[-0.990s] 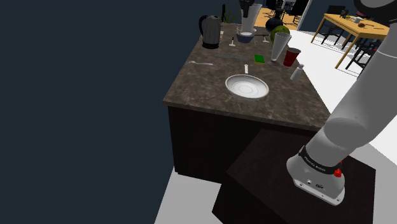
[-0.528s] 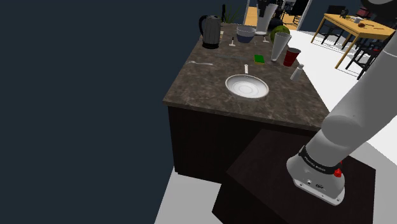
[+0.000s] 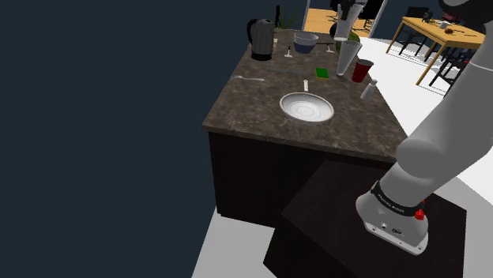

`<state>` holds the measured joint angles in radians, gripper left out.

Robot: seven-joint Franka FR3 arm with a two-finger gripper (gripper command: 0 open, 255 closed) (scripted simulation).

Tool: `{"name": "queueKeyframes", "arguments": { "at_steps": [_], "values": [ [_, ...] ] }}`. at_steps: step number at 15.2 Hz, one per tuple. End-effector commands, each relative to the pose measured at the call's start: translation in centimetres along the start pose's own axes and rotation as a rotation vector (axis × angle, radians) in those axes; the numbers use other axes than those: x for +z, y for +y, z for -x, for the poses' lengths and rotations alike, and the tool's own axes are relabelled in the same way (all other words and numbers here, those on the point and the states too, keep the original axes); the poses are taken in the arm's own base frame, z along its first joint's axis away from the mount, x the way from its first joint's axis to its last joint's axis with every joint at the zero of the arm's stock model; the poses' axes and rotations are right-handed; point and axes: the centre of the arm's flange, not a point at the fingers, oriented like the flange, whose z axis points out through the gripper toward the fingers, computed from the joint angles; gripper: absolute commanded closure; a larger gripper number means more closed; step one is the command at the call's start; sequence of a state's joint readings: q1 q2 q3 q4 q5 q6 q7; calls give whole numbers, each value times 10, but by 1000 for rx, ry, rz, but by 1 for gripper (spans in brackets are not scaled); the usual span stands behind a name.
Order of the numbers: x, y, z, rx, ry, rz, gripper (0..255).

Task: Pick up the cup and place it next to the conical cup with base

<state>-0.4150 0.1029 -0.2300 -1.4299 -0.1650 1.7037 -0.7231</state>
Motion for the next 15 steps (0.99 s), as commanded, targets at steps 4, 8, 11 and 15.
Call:
{"name": "queueKeyframes", "arguments": {
  "at_steps": [4,8,11,15],
  "values": [
    [15,57,36,-2,1,1,255],
    [26,101,63,-2,1,1,255],
    [35,133,84,-2,1,1,255],
    [47,182,114,-2,1,1,255]
  ]
}}
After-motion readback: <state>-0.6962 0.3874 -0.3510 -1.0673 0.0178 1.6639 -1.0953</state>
